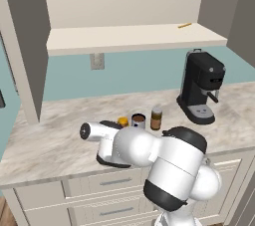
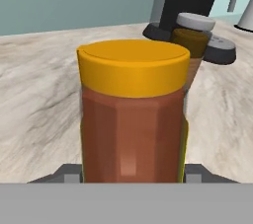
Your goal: Pick the cinnamon and honey bottle from the cabinet and place them next to the mug.
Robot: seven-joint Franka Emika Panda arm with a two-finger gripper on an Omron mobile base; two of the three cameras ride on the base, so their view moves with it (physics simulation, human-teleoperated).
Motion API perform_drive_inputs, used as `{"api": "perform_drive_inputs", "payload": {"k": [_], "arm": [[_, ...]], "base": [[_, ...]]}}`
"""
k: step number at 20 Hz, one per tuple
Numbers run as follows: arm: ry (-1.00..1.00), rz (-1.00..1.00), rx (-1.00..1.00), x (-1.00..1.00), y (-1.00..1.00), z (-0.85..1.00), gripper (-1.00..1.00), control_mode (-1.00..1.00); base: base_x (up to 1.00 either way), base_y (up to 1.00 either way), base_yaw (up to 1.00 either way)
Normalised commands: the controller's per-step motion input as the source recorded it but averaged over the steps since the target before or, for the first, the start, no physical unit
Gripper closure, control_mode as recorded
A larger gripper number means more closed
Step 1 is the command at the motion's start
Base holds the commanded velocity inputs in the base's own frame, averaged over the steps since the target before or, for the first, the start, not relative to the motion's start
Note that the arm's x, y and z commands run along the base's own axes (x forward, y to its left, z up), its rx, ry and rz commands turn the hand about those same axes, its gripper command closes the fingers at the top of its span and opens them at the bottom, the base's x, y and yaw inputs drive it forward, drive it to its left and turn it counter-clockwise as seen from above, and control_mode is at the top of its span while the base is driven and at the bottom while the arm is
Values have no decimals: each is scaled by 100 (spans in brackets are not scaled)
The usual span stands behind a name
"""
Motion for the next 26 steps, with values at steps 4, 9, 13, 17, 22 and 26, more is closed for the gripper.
{"api": "perform_drive_inputs", "payload": {"k": [4, 9, 13, 17, 22, 26], "arm": [[0, 0, 0, 1, 0, -13, 100, -100], [0, 0, 0, 1, 0, -7, 100, -100], [0, -1, 0, 0, -3, 0, -100, -100], [0, 0, 0, 0, 0, 0, -100, -100], [0, 0, 0, 0, 0, 0, -100, -100], [0, 0, 0, 0, 0, 0, -100, -100]], "base": [[0, 0, 0], [0, 0, 0], [0, 0, 0], [0, 0, 0], [0, 0, 0], [0, 0, 0]]}}
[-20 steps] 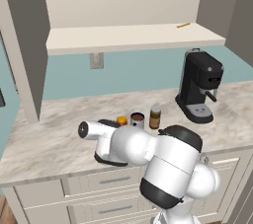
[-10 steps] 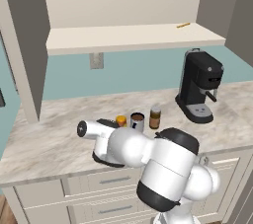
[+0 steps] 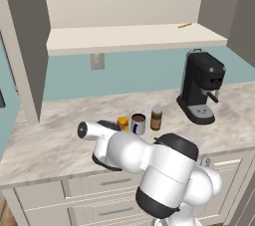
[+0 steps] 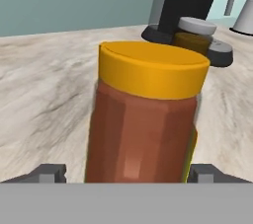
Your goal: Pick the cinnamon and honey bottle from the cabinet and place them next to the mug.
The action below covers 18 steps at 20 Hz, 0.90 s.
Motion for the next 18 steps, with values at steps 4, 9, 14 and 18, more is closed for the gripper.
{"api": "perform_drive_inputs", "payload": {"k": [4, 9, 14, 18], "arm": [[-1, 0, 0, 0, 0, 1, -100, -100], [-1, 0, 0, 0, 0, 3, -100, -100], [-2, 0, 0, 0, 5, 11, -100, -100], [-2, 0, 0, 0, 9, 23, -100, -100]], "base": [[0, 0, 0], [0, 0, 0], [0, 0, 0], [0, 0, 0]]}}
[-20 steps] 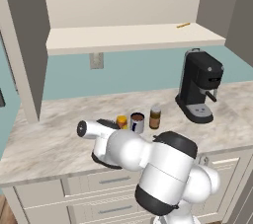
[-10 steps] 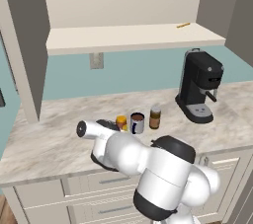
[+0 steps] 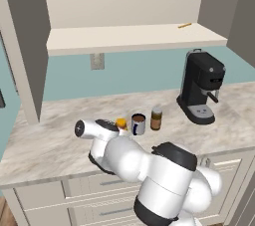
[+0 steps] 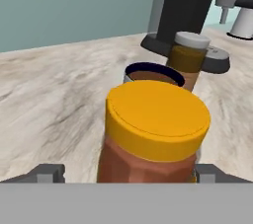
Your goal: Pick the cinnamon and honey bottle from the cabinet and place them next to the mug.
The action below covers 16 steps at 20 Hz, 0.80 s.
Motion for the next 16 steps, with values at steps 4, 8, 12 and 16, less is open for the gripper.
{"api": "perform_drive_inputs", "payload": {"k": [4, 8, 12, 16], "arm": [[-3, 0, 0, 0, 4, 30, -100, -100], [-4, 0, 0, 0, 0, 41, -100, -100], [-3, 0, 0, 0, 0, 49, -100, -100], [0, 0, 0, 0, -12, 54, -100, -100]], "base": [[0, 0, 0], [0, 0, 0], [0, 0, 0], [0, 0, 0]]}}
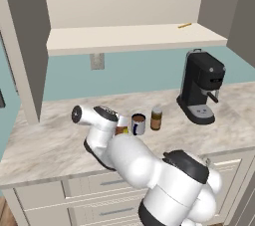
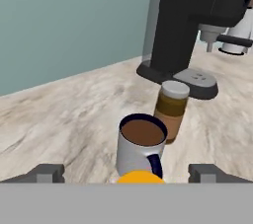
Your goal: Pick the cinnamon and honey bottle from the cabinet and place them next to the mug.
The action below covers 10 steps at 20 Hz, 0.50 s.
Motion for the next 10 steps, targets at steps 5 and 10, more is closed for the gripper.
{"api": "perform_drive_inputs", "payload": {"k": [5, 10], "arm": [[0, 2, 4, -4, -20, 74, -100, -100], [0, 12, 6, -24, -13, 96, -100, -100]], "base": [[0, 0, 0], [0, 0, 0]]}}
